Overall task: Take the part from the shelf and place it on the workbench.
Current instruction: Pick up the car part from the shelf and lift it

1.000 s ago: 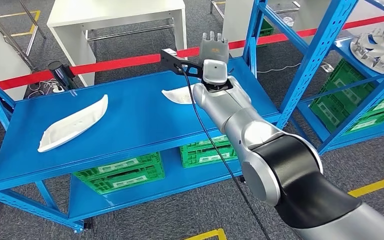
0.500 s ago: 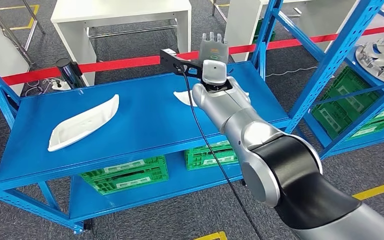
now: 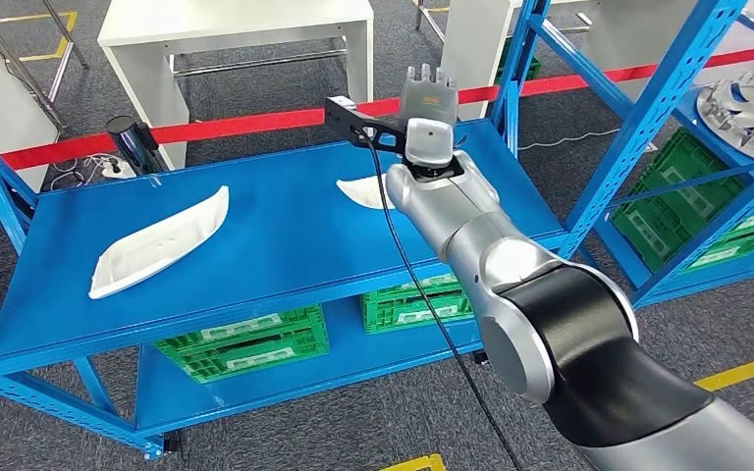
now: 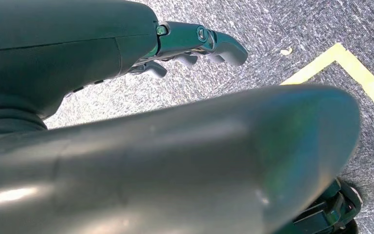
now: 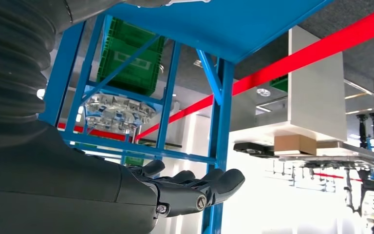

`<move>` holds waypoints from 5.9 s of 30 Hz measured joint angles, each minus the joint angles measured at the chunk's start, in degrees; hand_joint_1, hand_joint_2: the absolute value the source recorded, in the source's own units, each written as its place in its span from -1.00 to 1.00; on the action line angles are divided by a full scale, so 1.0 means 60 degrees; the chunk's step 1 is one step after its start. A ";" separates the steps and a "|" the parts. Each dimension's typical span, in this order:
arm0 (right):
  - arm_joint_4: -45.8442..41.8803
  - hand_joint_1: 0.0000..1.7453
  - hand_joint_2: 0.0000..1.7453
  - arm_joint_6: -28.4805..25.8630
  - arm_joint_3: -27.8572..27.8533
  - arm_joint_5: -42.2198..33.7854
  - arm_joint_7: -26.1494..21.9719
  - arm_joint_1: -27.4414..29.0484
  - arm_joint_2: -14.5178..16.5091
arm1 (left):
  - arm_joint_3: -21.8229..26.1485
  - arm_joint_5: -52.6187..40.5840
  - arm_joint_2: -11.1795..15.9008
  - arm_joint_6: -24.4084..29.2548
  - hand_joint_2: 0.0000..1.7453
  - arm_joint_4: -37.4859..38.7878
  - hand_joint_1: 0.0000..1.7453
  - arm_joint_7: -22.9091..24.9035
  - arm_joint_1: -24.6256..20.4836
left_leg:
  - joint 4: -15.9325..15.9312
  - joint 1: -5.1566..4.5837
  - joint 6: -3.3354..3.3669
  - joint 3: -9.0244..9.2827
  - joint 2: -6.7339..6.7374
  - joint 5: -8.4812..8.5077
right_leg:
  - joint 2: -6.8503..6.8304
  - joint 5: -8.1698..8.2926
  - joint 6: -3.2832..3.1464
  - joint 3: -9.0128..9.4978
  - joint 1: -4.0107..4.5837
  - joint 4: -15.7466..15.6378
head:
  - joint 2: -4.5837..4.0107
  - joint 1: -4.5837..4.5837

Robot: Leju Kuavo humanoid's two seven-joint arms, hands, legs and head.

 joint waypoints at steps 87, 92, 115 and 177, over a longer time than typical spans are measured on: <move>0.0306 -1.00 1.00 0.4184 -0.1706 -0.1134 0.0164 0.2668 -0.0670 | 0.0001 0.0159 0.0052 0.0000 -1.00 -0.0036 -1.00 0.0392 -0.0060 | 0.0010 0.0122 -0.0240 0.0575 0.0020 -0.0469 | 0.0115 0.0106 0.0099 -0.0238 -0.0175 0.0266 | 0.0000 0.0082; 0.0313 -1.00 1.00 0.4155 -0.1712 -0.1055 0.0102 0.2728 -0.0630 | 0.0001 0.0229 0.0058 0.0000 -1.00 -0.0036 -1.00 0.0413 -0.0043 | 0.0011 0.0123 -0.0235 0.0595 0.0021 -0.0468 | 0.0115 0.0118 0.0113 -0.0202 -0.0174 0.0240 | 0.0000 0.0084; 0.0316 -1.00 1.00 0.1416 -0.1503 -0.0081 0.0136 0.3042 -0.0526 | 0.0001 0.0372 0.0044 0.0000 -1.00 -0.0036 -1.00 0.0366 0.0071 | 0.0014 0.0120 -0.0224 0.0561 0.0016 -0.0461 | 0.0116 0.0134 0.0134 -0.0218 -0.0178 0.0221 | 0.0000 0.0084; 0.0138 -1.00 1.00 0.0426 0.1100 0.0053 0.0258 0.0913 -0.0123 | -0.0001 0.0375 0.0135 0.0000 -1.00 -0.0047 -1.00 0.0127 0.0212 | 0.0017 0.0114 -0.0208 0.0244 0.0017 -0.0259 | 0.0125 0.0346 0.0142 -0.0533 -0.0183 0.0212 | 0.0000 0.0084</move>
